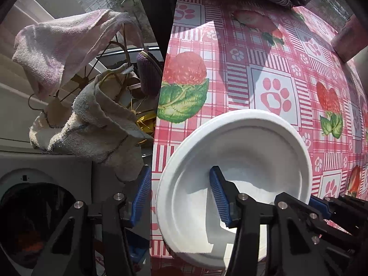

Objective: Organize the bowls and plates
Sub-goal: 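Close both grippers on the rim of that white bowl, then carry the white bowl with both grippers over the bowl stack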

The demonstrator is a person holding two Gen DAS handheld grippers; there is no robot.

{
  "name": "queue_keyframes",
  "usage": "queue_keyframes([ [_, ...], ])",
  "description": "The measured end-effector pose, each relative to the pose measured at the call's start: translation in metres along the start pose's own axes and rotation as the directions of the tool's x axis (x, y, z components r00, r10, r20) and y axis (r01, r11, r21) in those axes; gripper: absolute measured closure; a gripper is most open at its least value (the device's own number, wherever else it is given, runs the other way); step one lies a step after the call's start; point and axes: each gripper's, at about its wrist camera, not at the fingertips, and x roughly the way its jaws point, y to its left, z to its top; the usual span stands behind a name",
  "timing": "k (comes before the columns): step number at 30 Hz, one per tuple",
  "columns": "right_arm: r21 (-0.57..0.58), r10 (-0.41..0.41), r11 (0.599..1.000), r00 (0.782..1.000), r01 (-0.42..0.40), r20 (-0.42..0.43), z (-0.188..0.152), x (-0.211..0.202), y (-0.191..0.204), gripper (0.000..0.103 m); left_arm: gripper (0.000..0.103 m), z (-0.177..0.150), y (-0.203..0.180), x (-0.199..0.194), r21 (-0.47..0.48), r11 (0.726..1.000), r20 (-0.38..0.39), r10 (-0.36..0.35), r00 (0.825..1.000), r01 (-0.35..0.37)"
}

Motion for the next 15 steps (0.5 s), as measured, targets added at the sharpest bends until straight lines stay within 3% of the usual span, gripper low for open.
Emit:
queue_keyframes([
  [4,0.044,0.055,0.998,0.998,-0.055,-0.014,-0.006,-0.001,-0.015,0.087,0.047,-0.002,-0.009,-0.005,0.038,0.998,0.015,0.043,0.999,-0.043],
  [10,0.062,0.064,0.996,0.998,-0.063,-0.015,-0.019,-0.014,-0.032,0.09,0.047,-0.007,-0.017,-0.014,0.066,0.997,0.03,0.05,0.998,-0.052],
  [15,0.062,0.056,0.997,0.998,-0.055,-0.018,-0.025,-0.019,-0.032,0.09,0.047,-0.012,-0.029,-0.021,0.121,0.985,0.045,0.115,0.992,-0.12],
])
